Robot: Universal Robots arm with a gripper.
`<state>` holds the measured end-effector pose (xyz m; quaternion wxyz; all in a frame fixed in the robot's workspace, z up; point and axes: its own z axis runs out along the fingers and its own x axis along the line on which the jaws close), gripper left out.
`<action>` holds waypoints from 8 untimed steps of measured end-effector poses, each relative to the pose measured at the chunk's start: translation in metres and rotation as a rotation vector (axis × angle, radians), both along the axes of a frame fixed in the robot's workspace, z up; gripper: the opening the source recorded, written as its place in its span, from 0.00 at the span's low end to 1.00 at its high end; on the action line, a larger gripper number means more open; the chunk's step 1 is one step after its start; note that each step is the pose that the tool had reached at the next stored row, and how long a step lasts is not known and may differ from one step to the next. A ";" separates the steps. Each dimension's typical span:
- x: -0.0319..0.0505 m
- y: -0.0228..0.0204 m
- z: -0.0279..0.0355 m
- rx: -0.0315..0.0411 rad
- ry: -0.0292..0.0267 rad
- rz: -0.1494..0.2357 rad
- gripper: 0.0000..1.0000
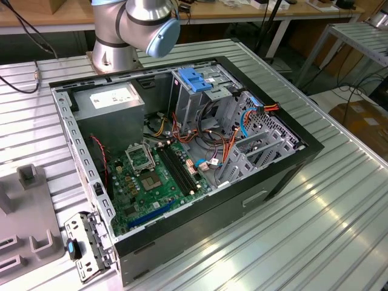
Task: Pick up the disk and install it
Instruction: 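Pick up the disk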
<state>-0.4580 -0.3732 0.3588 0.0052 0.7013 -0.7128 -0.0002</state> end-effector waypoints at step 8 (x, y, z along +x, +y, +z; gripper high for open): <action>-0.0056 0.0014 -0.0127 0.0072 0.0002 0.040 0.50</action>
